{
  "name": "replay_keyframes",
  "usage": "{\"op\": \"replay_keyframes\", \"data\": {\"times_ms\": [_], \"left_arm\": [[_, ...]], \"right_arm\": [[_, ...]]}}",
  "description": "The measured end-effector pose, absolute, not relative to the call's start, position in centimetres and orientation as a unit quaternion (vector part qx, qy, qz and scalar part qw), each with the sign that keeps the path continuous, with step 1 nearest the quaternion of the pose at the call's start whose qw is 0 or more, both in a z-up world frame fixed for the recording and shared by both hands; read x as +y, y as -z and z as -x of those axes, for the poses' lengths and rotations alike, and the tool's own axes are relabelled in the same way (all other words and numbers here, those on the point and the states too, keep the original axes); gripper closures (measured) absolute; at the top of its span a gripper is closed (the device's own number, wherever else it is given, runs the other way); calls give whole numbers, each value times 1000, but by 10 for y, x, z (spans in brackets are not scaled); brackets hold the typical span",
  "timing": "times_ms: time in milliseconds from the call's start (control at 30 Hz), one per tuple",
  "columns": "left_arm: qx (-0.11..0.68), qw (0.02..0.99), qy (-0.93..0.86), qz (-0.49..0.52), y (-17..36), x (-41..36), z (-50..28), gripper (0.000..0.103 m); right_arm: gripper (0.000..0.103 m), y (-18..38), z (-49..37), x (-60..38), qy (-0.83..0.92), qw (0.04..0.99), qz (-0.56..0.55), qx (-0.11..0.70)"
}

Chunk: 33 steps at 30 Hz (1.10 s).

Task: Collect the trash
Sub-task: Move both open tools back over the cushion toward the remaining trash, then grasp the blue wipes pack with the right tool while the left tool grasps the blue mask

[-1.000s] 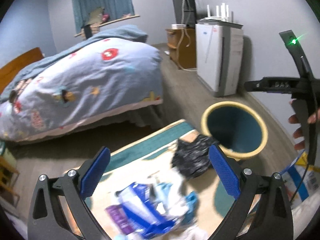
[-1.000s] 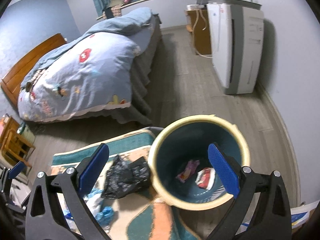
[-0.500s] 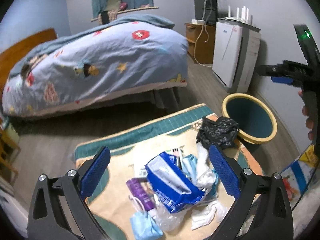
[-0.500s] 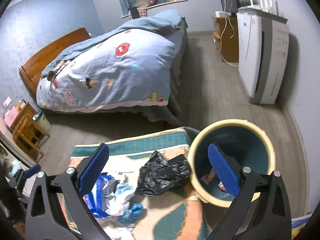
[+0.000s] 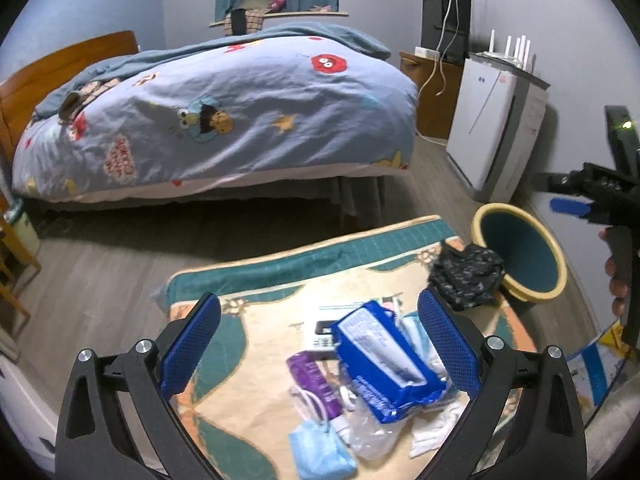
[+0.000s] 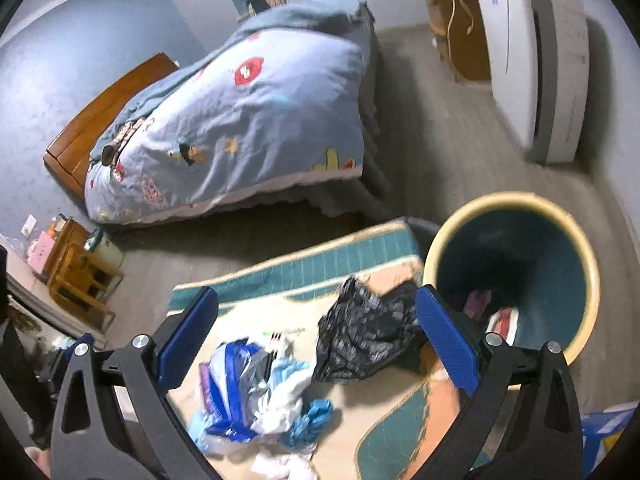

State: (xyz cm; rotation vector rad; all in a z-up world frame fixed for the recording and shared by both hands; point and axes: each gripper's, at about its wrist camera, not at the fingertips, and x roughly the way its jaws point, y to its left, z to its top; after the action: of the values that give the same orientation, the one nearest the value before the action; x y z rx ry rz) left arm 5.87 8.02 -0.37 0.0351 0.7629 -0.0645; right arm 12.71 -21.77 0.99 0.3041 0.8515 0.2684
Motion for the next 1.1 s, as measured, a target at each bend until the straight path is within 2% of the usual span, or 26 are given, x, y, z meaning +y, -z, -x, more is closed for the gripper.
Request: {"op": "replay_keyframes", "data": {"times_ms": [167, 300, 533, 700, 867, 1100], "left_arm": [[384, 923, 17, -14, 11, 94, -67, 5], [399, 917, 2, -1, 20, 103, -74, 5], [427, 904, -5, -5, 39, 104, -90, 5], [429, 901, -62, 19, 40, 151, -106, 5], [455, 884, -95, 41, 60, 181, -116, 7], [449, 888, -88, 43, 60, 177, -122, 7]], "right_arm": [[6, 4, -135, -211, -122, 889, -123, 424], [6, 30, -144, -199, -116, 873, -77, 467], [6, 66, -161, -203, -96, 849, -72, 514], [6, 75, -167, -205, -101, 844, -84, 520], [6, 76, -166, -173, -149, 835, -61, 526], [6, 85, -150, -105, -229, 814, -31, 533]]}}
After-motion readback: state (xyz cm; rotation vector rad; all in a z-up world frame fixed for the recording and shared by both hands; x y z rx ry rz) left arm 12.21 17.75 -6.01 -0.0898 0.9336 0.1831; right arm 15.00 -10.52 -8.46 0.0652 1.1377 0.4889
